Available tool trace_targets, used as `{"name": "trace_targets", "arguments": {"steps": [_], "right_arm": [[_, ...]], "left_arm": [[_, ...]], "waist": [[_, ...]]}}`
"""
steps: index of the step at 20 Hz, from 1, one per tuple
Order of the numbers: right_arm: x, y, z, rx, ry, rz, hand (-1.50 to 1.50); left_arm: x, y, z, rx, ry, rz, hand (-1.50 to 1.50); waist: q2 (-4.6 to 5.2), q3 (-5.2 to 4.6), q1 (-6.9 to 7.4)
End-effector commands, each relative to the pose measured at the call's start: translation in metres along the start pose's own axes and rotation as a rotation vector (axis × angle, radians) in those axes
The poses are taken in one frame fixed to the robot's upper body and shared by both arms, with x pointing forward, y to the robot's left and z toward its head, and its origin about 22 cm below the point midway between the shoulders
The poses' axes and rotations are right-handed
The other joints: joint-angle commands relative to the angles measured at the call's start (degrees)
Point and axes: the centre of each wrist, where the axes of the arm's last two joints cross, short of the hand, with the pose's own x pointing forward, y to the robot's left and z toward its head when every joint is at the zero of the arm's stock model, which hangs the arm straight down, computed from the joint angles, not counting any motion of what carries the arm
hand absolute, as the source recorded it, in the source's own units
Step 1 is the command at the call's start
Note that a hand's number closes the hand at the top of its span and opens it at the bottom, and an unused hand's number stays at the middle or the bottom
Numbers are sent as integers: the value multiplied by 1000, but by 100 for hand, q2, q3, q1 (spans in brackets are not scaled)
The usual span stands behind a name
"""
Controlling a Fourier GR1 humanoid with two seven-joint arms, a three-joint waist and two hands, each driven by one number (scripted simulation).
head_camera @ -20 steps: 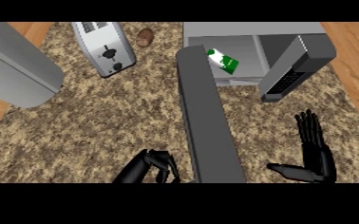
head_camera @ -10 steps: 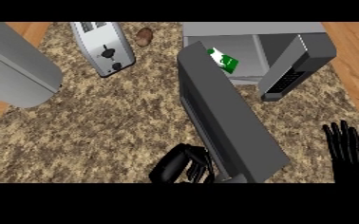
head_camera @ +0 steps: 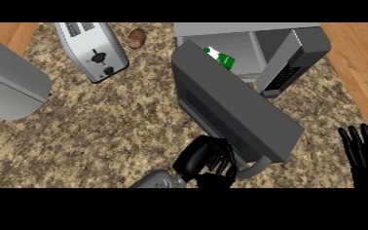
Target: Pick up the milk, place it into the microwave and close the microwave
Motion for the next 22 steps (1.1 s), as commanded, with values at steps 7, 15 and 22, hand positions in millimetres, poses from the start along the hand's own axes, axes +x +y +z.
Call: {"name": "trace_targets", "arguments": {"steps": [7,15,22], "right_arm": [[28,7,-35,135,-67,-20,-150],[36,7,-41,172,-103,-52,-150],[49,3,-61,216,-136,-53,-150]], "left_arm": [[29,23,-42,184,-32,7,150],[55,51,-65,375,-192,99,-150],[58,63,-77,434,-220,84,-150]], "waist": [[124,-30,-573],[233,-30,-987],[349,-25,-1225]]}}
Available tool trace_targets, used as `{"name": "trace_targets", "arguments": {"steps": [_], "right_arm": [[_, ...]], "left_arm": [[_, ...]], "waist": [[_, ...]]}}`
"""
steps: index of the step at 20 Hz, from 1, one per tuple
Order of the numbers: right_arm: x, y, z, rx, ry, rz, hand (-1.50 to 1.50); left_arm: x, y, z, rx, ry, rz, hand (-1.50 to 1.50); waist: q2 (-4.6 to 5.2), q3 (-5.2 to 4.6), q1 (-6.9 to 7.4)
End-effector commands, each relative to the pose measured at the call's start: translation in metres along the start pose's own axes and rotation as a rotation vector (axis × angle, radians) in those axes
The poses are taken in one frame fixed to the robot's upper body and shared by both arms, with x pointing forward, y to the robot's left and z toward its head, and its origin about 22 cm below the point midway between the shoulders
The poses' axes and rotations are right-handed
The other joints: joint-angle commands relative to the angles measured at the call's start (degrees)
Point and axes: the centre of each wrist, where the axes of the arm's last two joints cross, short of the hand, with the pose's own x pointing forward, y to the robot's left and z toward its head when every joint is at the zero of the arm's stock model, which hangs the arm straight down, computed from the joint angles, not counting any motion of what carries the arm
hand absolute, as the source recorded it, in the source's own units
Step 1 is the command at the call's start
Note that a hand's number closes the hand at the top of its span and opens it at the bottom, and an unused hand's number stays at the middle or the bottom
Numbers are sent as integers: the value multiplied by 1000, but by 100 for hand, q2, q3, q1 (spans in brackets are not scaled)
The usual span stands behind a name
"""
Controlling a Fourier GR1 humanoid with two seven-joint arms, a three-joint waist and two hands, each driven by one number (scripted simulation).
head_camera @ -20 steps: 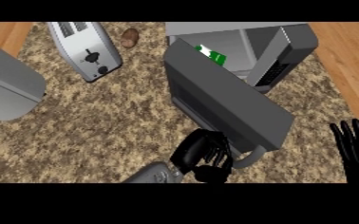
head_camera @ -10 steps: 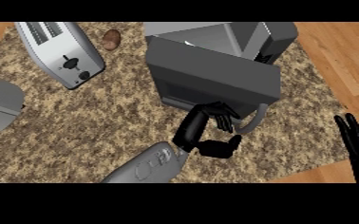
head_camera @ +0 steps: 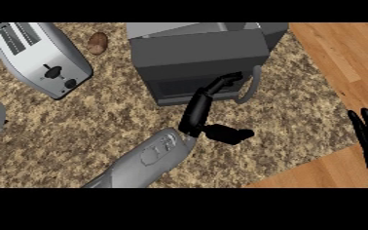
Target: Pick up the milk, place it into the microwave and close the microwave
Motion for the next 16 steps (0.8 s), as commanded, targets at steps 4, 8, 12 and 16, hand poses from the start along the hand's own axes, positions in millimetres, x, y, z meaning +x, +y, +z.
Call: {"name": "trace_targets", "arguments": {"steps": [4,8,12,16], "right_arm": [[9,-4,-17,54,-38,-32,-150],[10,-6,-24,81,-53,-67,-150],[12,-7,-32,90,-61,-79,-150],[17,-9,-38,126,-58,-82,-150]], "left_arm": [[9,8,-26,64,-43,-2,-150],[12,9,-35,78,-51,-5,-150],[14,13,-43,110,-62,-9,-150],[15,14,-47,119,-71,-12,-150]], "waist": [[84,9,-264],[113,24,-343],[164,22,-421],[170,24,-492]]}}
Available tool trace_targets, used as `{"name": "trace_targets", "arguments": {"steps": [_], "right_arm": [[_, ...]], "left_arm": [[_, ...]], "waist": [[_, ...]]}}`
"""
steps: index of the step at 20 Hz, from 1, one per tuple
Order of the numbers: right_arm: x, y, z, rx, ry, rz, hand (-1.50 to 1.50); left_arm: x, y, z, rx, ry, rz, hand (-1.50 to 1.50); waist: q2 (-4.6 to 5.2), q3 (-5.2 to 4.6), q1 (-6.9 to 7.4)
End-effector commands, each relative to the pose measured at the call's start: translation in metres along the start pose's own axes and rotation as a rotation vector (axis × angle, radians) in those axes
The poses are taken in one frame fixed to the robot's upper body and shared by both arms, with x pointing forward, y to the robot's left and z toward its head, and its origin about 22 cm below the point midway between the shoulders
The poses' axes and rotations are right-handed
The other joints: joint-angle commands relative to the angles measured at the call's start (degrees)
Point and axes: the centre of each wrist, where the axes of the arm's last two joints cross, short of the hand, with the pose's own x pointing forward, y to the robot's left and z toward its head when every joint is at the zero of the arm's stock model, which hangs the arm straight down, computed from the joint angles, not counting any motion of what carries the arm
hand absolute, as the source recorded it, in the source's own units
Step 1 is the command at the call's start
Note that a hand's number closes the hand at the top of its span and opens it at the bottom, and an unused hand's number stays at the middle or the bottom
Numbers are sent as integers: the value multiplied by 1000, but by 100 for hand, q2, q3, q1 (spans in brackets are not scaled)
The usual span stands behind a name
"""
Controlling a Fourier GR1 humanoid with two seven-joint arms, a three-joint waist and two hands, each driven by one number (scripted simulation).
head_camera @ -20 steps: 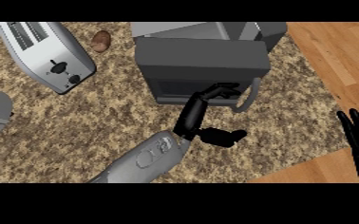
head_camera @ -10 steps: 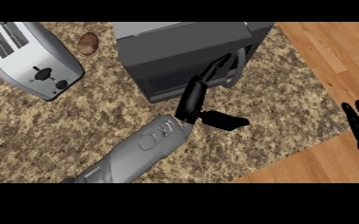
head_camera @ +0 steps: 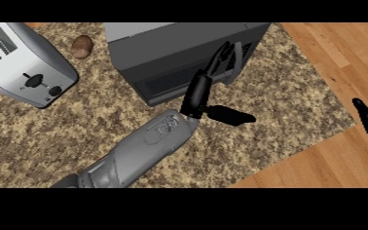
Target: Pick up the milk, place it into the microwave and close the microwave
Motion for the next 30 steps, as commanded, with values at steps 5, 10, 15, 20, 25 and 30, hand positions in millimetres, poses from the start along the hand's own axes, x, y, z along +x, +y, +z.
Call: {"name": "trace_targets", "arguments": {"steps": [5,10,15,20,25,30], "right_arm": [[5,-5,-11,23,-3,-16,-150],[12,-10,-17,39,-6,-9,-150],[13,-12,-22,41,-6,-24,-150],[20,-18,-26,51,2,-11,-150],[21,-19,-28,61,7,-25,-150],[25,-22,-33,74,20,-19,-150]], "left_arm": [[5,4,-17,48,-18,7,-150],[1,6,-16,65,-20,0,-150],[1,5,-17,68,-40,2,-150],[-5,8,-14,93,-35,0,-150],[0,7,-20,102,-55,5,-150],[-5,6,-16,95,-62,8,-150]], "waist": [[55,3,-169],[58,7,-243],[84,11,-295],[80,6,-306],[56,17,-355],[93,11,-370]]}}
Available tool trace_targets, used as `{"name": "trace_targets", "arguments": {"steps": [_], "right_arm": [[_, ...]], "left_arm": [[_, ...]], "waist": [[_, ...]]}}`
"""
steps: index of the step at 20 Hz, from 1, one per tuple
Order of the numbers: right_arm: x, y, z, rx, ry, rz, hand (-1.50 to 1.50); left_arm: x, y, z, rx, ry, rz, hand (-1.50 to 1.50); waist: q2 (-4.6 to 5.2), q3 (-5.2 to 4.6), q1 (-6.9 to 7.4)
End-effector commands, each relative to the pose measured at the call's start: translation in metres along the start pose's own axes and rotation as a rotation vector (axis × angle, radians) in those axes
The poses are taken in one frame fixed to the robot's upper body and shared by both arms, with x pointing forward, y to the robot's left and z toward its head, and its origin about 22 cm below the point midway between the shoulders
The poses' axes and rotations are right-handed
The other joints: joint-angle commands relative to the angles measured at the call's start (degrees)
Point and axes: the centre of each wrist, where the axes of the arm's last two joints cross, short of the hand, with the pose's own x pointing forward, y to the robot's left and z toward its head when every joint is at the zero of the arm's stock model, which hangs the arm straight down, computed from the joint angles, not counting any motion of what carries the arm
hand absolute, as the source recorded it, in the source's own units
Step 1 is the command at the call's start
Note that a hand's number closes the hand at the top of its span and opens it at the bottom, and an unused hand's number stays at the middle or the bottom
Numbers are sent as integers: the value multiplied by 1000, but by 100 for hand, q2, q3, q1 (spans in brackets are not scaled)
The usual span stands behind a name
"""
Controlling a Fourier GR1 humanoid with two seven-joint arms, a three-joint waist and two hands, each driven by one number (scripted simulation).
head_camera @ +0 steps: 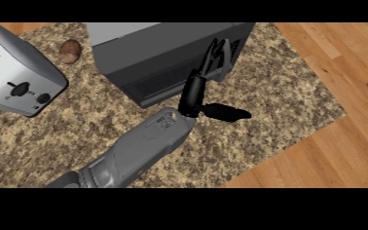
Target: Pick up the milk, place it into the microwave and close the microwave
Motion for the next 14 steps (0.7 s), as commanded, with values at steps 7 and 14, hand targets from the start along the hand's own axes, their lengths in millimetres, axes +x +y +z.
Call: {"name": "trace_targets", "arguments": {"steps": [7,14], "right_arm": [[3,-4,-7,15,1,-24,-150],[8,-3,-13,52,-2,-32,-150]], "left_arm": [[5,0,-17,27,12,7,-150],[4,0,-19,38,15,10,-150]], "waist": [[42,13,-32],[6,8,-87]]}}
